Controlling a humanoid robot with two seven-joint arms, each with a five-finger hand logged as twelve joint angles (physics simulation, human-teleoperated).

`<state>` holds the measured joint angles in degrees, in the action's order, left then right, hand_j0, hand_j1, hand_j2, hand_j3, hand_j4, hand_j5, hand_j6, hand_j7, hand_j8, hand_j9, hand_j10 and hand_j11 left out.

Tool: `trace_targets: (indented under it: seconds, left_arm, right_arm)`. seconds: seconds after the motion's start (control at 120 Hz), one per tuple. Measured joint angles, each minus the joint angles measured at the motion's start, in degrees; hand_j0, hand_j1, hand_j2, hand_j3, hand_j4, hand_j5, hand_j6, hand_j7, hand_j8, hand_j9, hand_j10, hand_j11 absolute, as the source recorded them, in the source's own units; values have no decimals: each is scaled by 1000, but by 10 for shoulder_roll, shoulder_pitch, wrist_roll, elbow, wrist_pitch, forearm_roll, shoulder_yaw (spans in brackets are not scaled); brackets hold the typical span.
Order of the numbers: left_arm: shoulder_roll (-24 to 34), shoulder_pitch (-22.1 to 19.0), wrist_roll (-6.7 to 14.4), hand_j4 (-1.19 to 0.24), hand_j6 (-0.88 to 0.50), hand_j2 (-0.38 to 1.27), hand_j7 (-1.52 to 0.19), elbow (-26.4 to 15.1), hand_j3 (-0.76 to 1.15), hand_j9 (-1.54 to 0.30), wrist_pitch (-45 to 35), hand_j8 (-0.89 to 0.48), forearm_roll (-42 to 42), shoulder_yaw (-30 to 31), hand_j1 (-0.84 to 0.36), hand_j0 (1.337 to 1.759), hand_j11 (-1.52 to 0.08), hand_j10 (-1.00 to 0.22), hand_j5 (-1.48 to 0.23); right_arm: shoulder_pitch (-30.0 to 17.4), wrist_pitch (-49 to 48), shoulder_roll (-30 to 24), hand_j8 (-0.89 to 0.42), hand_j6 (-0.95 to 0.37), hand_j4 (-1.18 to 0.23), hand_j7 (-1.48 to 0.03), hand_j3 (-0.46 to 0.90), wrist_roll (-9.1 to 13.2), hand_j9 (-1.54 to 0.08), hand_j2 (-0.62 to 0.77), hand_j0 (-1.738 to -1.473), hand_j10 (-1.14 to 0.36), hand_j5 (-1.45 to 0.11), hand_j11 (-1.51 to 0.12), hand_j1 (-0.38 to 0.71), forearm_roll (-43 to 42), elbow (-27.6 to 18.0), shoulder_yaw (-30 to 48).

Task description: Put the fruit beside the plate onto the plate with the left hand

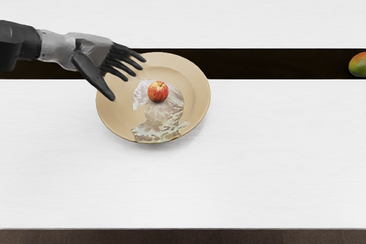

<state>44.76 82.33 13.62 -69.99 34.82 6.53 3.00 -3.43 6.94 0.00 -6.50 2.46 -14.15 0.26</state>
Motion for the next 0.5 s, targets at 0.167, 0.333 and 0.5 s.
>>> trace_targets:
  seconds: [0.167, 0.333, 0.5]
  left_arm:
    - [27, -80, 0, -250, -250, 51, -325, 29, 0, -325, 2, -250, -36, -72, 51, 1658, -325, -250, -325]
    - [27, -135, -1, -249, -249, 51, -324, 119, 0, -324, 2, -249, -68, -118, 51, 1658, -324, -249, -324]
    - [27, -159, -1, -249, -248, 51, -323, 177, 0, -323, 2, -248, -88, -130, 52, 1658, -323, -248, -323]
  right_arm:
    - [0, 0, 0, -35, -35, -35, -45, 0, 0, -45, -7, -1658, -35, -45, -45, -307, 0, 0, 0]
    - [0, 0, 0, -35, -35, -35, -45, 0, 0, -45, -7, -1658, -35, -45, -45, -307, 0, 0, 0]
    - [0, 0, 0, -35, -35, -35, -45, 0, 0, -45, -7, -1658, -35, -45, -45, -307, 0, 0, 0]
